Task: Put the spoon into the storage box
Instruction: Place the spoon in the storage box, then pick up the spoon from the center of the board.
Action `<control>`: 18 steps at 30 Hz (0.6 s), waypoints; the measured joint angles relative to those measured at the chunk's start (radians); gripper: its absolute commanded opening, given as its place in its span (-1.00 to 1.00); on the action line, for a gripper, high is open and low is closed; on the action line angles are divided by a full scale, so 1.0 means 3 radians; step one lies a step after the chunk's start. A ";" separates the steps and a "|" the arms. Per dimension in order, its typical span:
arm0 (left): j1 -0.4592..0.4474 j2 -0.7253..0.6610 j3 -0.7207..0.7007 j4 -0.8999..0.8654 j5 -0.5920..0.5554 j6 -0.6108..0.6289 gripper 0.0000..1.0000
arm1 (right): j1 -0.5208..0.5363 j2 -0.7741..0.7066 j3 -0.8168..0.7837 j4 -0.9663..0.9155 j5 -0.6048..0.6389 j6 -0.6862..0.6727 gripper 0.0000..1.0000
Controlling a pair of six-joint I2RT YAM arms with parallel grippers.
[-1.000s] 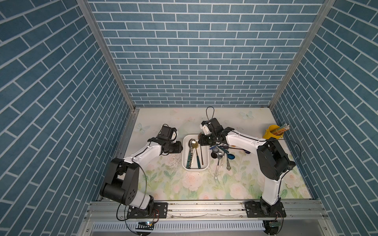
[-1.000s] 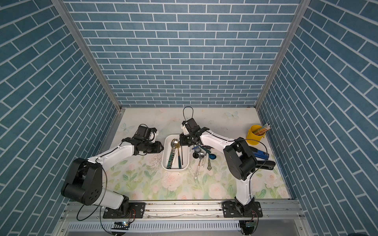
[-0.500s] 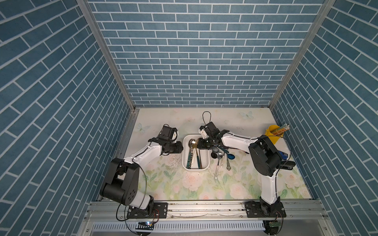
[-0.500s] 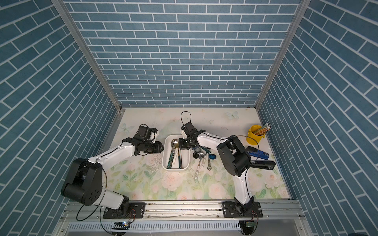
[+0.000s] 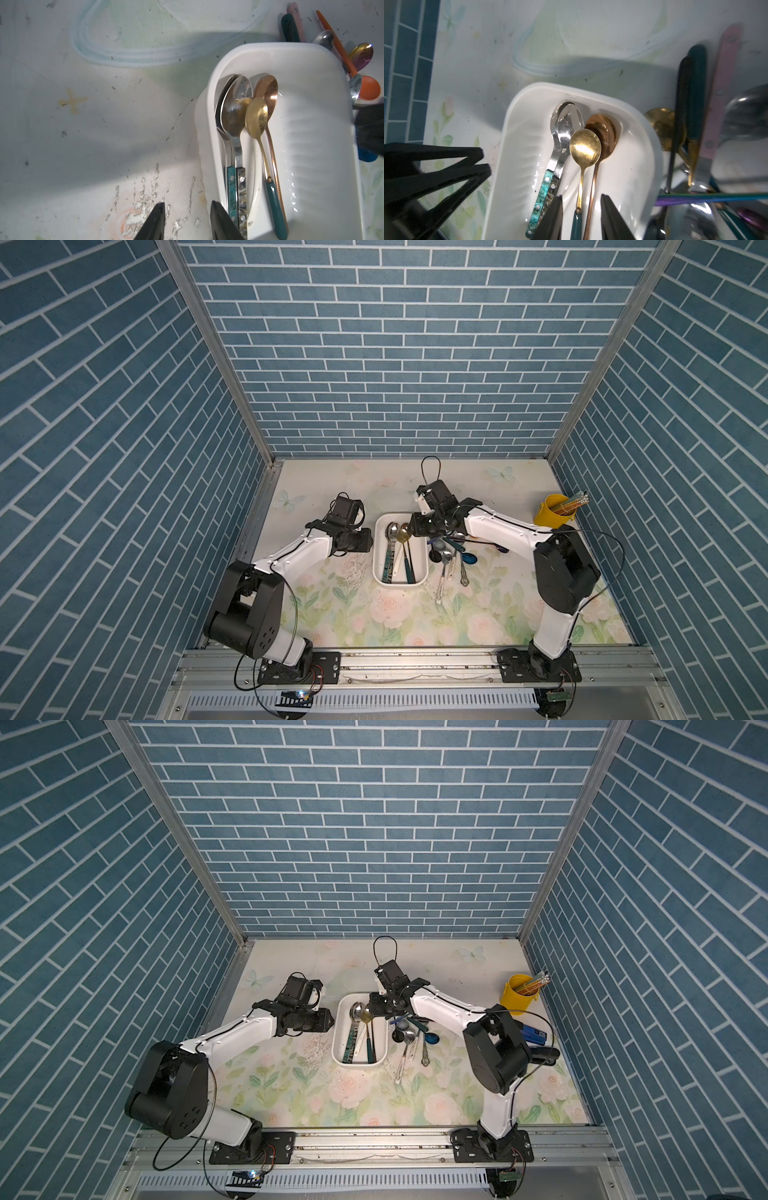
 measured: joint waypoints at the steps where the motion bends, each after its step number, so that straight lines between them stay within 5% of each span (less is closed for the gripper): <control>1: -0.0019 0.0006 0.0020 -0.0009 -0.0020 0.0001 -0.17 | -0.0013 -0.0103 -0.0004 -0.0004 0.0046 0.0000 -0.31; 5: -0.0081 0.0029 0.0102 -0.0022 -0.0097 0.0010 -0.16 | -0.0135 -0.0539 -0.0151 0.0047 0.0226 0.0066 -0.31; 12: -0.0114 0.0060 0.0120 -0.0024 -0.0146 0.0011 -0.16 | -0.0684 -0.1358 -0.1486 0.0322 0.0403 0.0605 -0.29; 18: -0.0117 0.0083 0.0121 -0.0024 -0.0149 0.0010 -0.15 | -0.0841 -0.1647 -0.2029 0.0453 0.0572 0.0999 -0.27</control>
